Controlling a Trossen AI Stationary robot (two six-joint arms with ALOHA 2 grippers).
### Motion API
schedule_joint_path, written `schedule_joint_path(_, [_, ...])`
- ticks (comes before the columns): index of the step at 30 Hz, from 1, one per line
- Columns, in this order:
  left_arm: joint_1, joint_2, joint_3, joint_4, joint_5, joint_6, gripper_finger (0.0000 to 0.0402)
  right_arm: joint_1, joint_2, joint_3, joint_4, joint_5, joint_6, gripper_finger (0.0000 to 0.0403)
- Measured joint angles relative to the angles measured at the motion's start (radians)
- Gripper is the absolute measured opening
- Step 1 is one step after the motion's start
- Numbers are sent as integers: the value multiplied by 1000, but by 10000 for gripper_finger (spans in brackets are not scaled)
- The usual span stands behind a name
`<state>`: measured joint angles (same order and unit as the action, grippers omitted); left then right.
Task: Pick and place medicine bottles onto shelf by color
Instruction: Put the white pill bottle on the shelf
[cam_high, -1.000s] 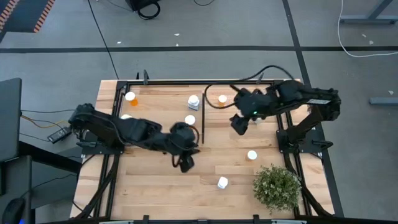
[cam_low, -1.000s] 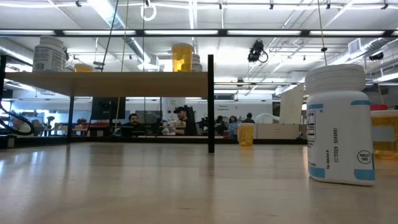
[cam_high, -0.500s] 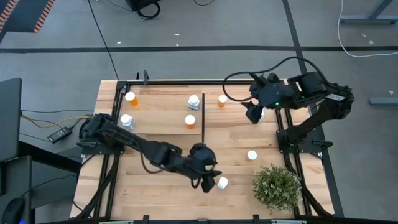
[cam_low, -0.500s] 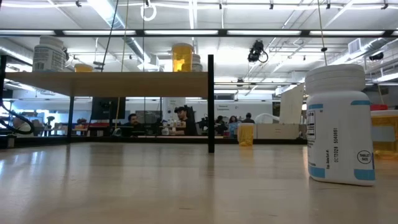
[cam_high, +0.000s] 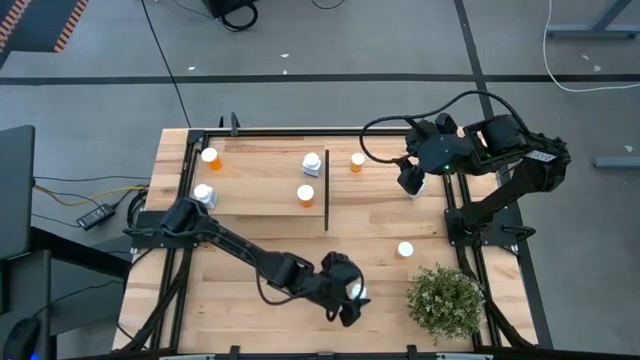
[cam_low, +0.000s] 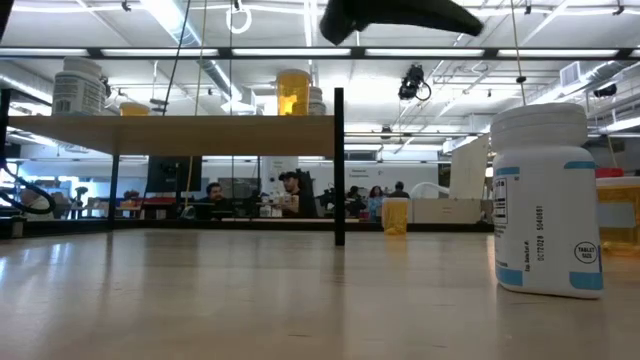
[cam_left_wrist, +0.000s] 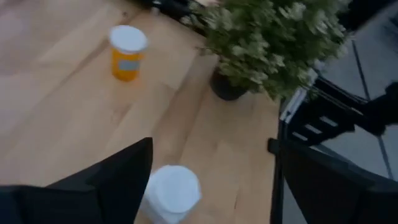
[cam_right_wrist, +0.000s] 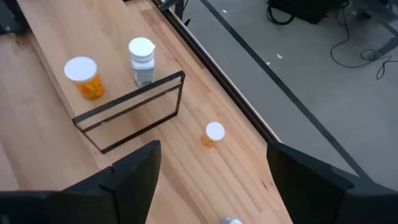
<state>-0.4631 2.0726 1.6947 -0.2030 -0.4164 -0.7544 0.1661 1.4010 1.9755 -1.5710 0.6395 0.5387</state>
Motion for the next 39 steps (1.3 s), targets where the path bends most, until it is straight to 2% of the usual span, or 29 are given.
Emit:
schedule_joint_path(5, [-15,24,0,-12,-3,61,371,0,0,0,-1,0,-5,298])
schedule_joint_path(11, [-19,57,0,-25,-91,165,378,0,0,0,0,0,5,298])
schedule_joint_path(14, [-15,69,2,-14,-100,218,378,0,0,0,0,0,6,298])
schedule_joint_path(21, [-11,105,0,29,-43,297,378,0,0,0,0,-2,7,298])
schedule_joint_path(26, [-12,148,0,52,-39,321,378,0,0,0,0,-4,16,298])
schedule_joint_path(39, [-4,160,0,27,-42,349,340,0,0,0,0,-8,15,298])
